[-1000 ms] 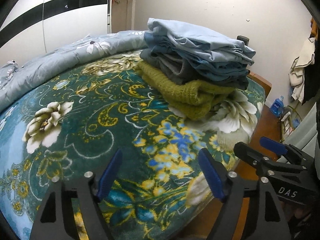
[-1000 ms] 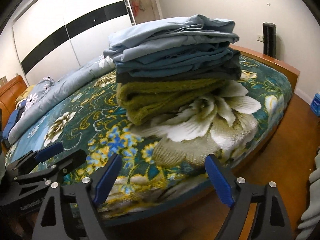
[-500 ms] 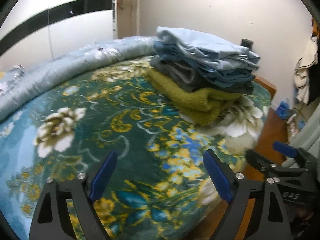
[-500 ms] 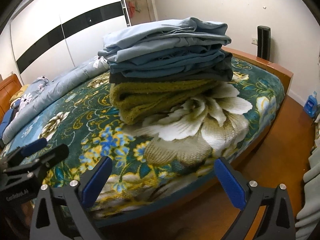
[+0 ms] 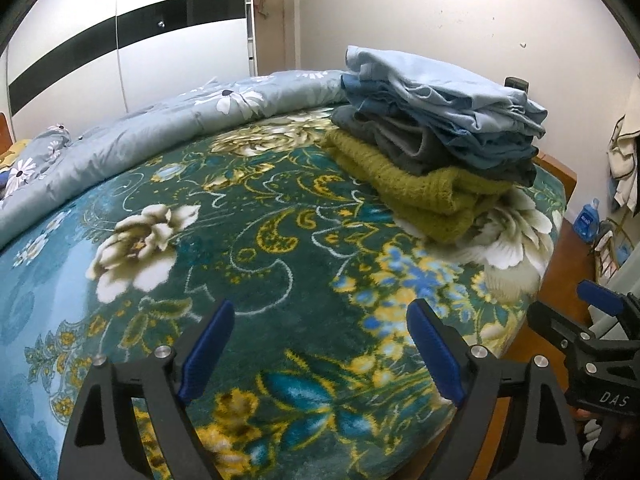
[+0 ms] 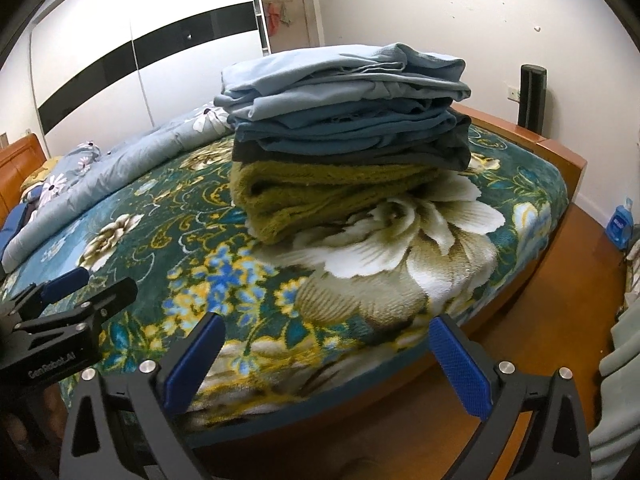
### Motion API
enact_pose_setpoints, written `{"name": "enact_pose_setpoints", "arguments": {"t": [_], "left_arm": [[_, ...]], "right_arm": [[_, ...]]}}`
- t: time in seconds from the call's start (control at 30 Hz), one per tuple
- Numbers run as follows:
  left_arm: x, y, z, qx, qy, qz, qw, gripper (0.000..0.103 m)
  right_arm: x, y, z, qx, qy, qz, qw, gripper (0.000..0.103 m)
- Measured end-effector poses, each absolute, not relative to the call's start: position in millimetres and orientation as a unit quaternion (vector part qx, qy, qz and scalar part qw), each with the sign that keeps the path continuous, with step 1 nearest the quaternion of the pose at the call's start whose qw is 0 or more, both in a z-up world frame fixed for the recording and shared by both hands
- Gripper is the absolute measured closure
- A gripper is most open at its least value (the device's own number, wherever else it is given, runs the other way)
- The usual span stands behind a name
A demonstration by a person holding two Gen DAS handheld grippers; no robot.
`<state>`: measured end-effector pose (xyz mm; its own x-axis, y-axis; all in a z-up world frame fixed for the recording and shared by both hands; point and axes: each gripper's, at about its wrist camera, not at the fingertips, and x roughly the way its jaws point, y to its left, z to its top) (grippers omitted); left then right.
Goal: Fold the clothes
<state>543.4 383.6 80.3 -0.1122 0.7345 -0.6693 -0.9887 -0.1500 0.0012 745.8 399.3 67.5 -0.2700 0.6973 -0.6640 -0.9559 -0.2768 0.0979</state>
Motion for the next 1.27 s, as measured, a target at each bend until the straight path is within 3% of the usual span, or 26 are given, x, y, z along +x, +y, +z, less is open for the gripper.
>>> {"name": "enact_pose_setpoints", "arguments": {"t": [1.03, 1.27], "left_arm": [[549, 383, 74, -0.272, 0.24, 0.702, 0.613, 0.014], [548, 381, 93, -0.247, 0.233, 0.707, 0.62, 0.014]], "right_arm": [[742, 397, 69, -0.264, 0.245, 0.755, 0.548, 0.0], [742, 397, 78, -0.268, 0.232, 0.756, 0.55, 0.0]]}}
